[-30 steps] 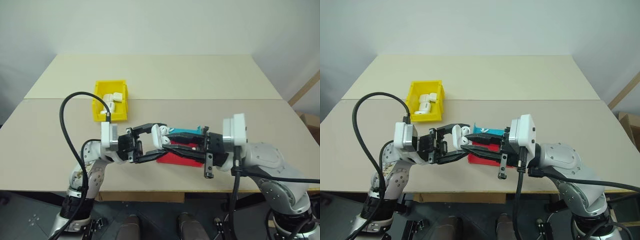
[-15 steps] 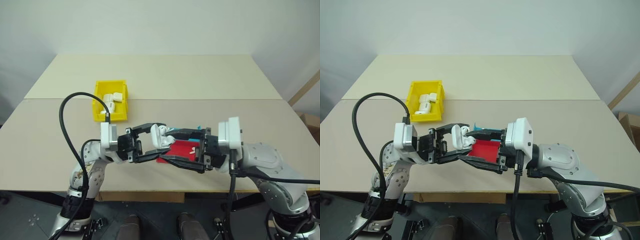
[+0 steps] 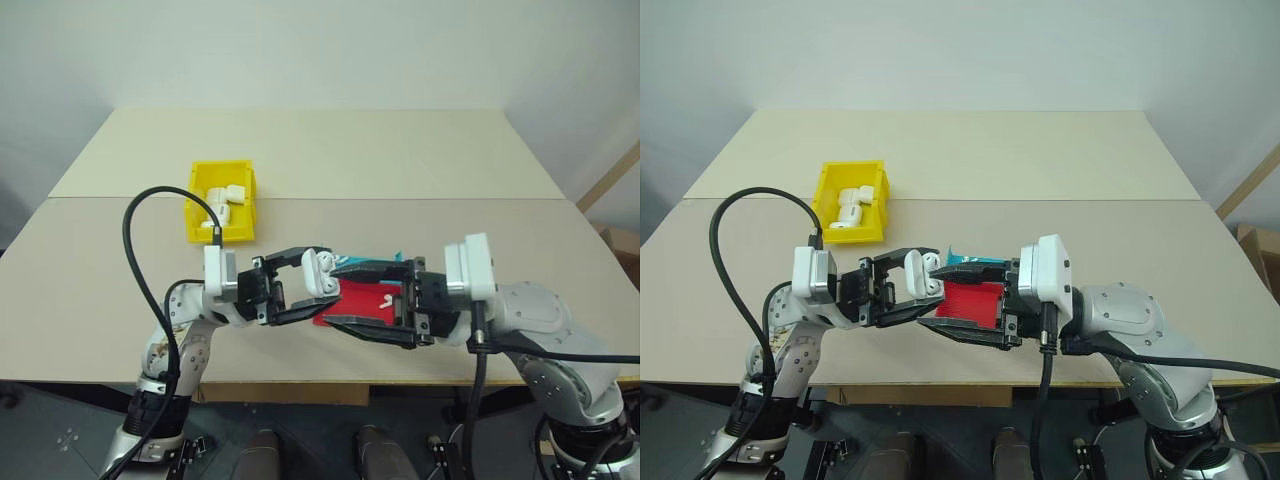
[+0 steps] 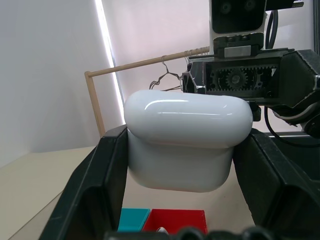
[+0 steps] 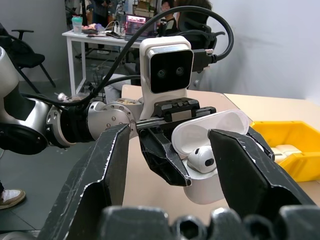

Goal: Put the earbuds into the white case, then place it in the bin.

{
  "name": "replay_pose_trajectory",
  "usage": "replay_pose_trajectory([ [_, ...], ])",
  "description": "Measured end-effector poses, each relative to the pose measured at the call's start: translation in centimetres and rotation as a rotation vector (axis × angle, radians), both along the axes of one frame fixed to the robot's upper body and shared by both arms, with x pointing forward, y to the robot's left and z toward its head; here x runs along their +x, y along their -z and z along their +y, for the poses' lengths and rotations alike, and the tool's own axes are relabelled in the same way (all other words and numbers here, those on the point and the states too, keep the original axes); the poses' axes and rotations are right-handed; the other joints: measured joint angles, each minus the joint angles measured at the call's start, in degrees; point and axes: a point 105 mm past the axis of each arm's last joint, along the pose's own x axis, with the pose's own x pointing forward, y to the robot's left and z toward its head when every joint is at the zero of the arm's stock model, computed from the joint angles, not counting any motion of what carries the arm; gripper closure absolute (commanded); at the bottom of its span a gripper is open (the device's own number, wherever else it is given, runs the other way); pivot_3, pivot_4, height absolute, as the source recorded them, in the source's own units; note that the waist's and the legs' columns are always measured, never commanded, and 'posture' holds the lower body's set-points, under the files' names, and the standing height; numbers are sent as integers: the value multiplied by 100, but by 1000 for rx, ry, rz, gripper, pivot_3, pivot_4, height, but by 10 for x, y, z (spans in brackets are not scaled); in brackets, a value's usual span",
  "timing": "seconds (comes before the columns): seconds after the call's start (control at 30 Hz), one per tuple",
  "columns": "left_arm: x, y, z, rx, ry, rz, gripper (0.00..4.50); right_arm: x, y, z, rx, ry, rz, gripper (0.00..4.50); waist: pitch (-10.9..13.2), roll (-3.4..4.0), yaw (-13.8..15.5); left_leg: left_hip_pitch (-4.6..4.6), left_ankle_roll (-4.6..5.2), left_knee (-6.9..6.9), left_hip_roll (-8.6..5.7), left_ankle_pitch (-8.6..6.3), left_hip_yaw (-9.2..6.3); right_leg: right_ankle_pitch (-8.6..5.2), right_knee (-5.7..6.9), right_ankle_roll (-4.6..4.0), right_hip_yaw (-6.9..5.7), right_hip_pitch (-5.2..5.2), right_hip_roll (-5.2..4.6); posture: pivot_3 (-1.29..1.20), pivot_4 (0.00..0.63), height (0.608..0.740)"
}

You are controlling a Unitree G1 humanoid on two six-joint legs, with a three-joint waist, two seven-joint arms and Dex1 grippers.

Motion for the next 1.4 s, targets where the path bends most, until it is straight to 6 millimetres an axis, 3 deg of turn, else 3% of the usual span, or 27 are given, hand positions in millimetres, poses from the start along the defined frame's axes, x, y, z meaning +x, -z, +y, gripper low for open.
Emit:
replay_pose_trajectory([
  [0.17, 0, 0, 0, 11, -7, -11, 1686, 9, -5, -11, -18, 43, -3, 1488, 0, 0, 2, 0, 0, 3, -1, 0, 2, 1, 0, 1, 1, 2, -1, 0, 150, 740],
  [0.3, 0, 2, 2, 31, -5, -10, 1686, 25, -22, -26, -97, 99, -53, 1488, 0, 0, -2, 3, 0, 3, 3, 0, 1, 2, 0, 1, 0, 1, 3, 0, 150, 740],
  [0.4, 5, 5, 2, 53, -13, 7, 1686, 32, -42, -29, -166, 87, -94, 2055, 2, 2, -12, -3, 0, 2, 3, 0, 2, 2, 1, 0, 2, -6, 3, 0, 150, 740],
  [0.5, 12, 7, 0, 93, -29, 19, 1686, 37, -64, -20, -239, 57, -122, 3008, 2, 2, -7, -8, 1, 3, 4, 0, 1, 2, -1, 0, -1, -12, 3, 0, 150, 740],
  [0.63, 24, 6, -3, 149, -63, 39, 1686, 36, -78, -3, -337, -15, -149, 4427, 2, 3, -1, -21, 1, 3, 1, 0, 1, 2, 0, -1, -2, -24, -1, 0, 150, 740],
  [0.9, 36, 7, -5, 216, -88, 52, 1686, 47, -83, 30, -536, -61, -200, 4471, 2, 3, -11, -21, 0, 4, 3, 0, 0, 3, 5, -2, -6, -28, -2, 0, 150, 740],
  [1.13, 40, 5, -7, 224, -94, 32, 1686, 59, -57, 46, -724, -89, -303, 4471, 2, 3, 7, -28, 0, 6, -1, 0, -3, 3, 4, -2, -11, -30, -6, 0, 150, 740],
  [1.4, 38, 3, -10, 202, -92, 9, 1686, 65, -41, 51, -803, -109, -421, 4471, 2, 3, 3, -25, 0, 12, 0, 0, -6, 3, 13, -2, -12, -30, -5, 0, 150, 740],
])
